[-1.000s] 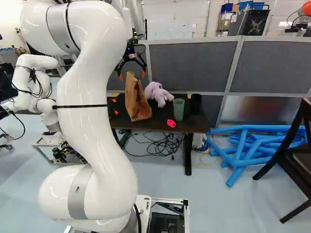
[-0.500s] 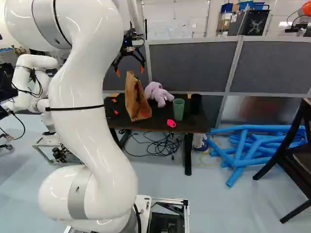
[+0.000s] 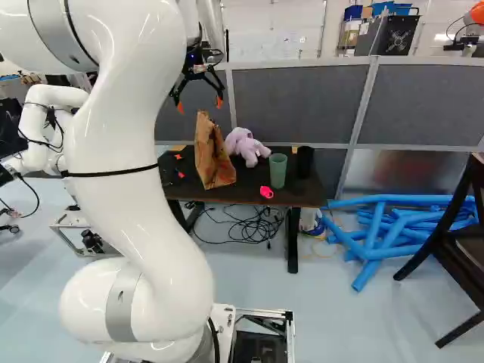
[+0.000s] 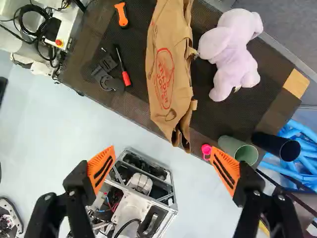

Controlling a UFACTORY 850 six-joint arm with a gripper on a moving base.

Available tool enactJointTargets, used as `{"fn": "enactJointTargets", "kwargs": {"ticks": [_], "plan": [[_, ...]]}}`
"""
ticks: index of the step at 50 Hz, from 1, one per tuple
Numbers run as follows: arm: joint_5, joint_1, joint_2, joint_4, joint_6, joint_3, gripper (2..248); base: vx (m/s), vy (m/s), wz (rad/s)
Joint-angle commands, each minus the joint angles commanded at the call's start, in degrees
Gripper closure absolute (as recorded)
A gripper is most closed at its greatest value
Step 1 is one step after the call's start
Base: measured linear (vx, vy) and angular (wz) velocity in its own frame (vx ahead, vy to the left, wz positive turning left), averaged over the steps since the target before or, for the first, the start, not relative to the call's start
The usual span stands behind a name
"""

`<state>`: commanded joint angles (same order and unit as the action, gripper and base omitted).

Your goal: Pick up the bag on the ground and place it on the table

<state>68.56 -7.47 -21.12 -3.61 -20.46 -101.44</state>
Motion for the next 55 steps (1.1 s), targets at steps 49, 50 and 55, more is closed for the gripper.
{"fn": "enactJointTargets", "kwargs": {"ticks": [49, 50, 55], "plan": [[0.00, 0.00, 0.00, 0.00, 0.00, 0.00, 3, -0.006, 0.001, -0.007], [0.00, 0.00, 0.00, 0.00, 0.00, 0.00, 3, -0.099, 0.007, -0.067], [0.00, 0.00, 0.00, 0.00, 0.00, 0.00, 3, -0.129, 0.000, 0.014]]}}
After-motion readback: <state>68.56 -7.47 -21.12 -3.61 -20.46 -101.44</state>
